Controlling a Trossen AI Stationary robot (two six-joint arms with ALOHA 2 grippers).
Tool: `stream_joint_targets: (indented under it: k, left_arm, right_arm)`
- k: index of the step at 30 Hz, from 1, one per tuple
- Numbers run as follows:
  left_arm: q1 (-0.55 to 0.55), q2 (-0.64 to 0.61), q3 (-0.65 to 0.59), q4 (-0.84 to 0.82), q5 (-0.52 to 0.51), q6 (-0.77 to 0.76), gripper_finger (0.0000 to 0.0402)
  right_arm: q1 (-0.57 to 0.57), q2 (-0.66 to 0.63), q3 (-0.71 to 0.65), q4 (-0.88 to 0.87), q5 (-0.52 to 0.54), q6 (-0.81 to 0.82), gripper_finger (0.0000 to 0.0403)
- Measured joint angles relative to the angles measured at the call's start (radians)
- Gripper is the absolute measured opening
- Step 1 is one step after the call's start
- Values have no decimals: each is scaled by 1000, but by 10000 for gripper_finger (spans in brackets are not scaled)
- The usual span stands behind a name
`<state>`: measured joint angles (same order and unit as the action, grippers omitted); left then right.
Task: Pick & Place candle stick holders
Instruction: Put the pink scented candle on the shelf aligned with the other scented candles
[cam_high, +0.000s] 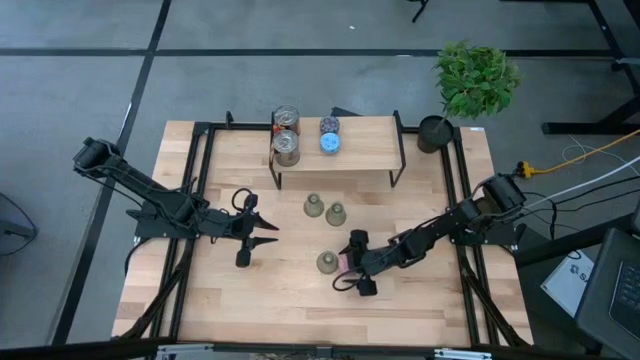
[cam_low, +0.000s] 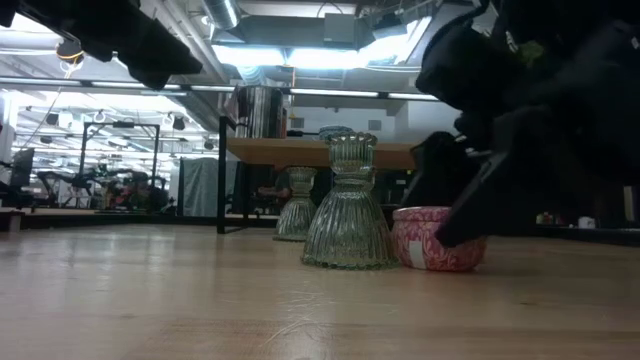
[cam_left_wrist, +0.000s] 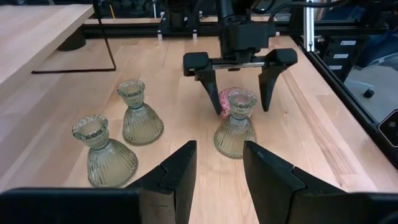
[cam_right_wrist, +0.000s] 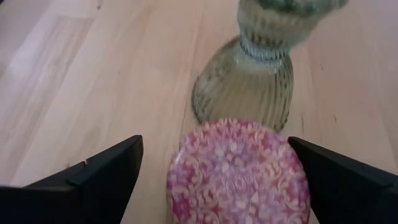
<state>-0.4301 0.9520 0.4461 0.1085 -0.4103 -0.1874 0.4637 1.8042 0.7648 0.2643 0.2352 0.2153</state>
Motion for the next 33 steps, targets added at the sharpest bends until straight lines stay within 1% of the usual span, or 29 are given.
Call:
stream_joint_targets:
  k: [7, 9, 12, 16, 21, 24, 28, 33]
  left_arm:
    - [0, 0, 0, -5, 0, -13, 127]
    - [0, 0, 0, -4, 0, -13, 127]
    - [0, 0, 0, -4, 0, -13, 127]
    - [0, 0, 0, -4, 0, -13, 127]
    - [0, 0, 0, -4, 0, -13, 127]
    - [0, 0, 0, -5, 0, -13, 127]
    - [0, 0, 0, -8, 0, -19, 127]
    - [0, 0, 0, -9, 0, -28, 127]
  right_arm:
    - [0, 0, 25, -104, 0, 19, 398]
    - [0, 0, 25, -110, -3, 29, 390]
    - [0, 0, 26, -109, -9, 32, 357]
    - [0, 0, 26, -107, -12, 31, 292]
    - [0, -2, 26, -107, -14, 61, 291]
    - [-3, -33, 27, -154, -30, 71, 291]
    - [-12, -125, 57, -307, -30, 122, 291]
    - [-44, -238, 125, -482, -14, 158, 291]
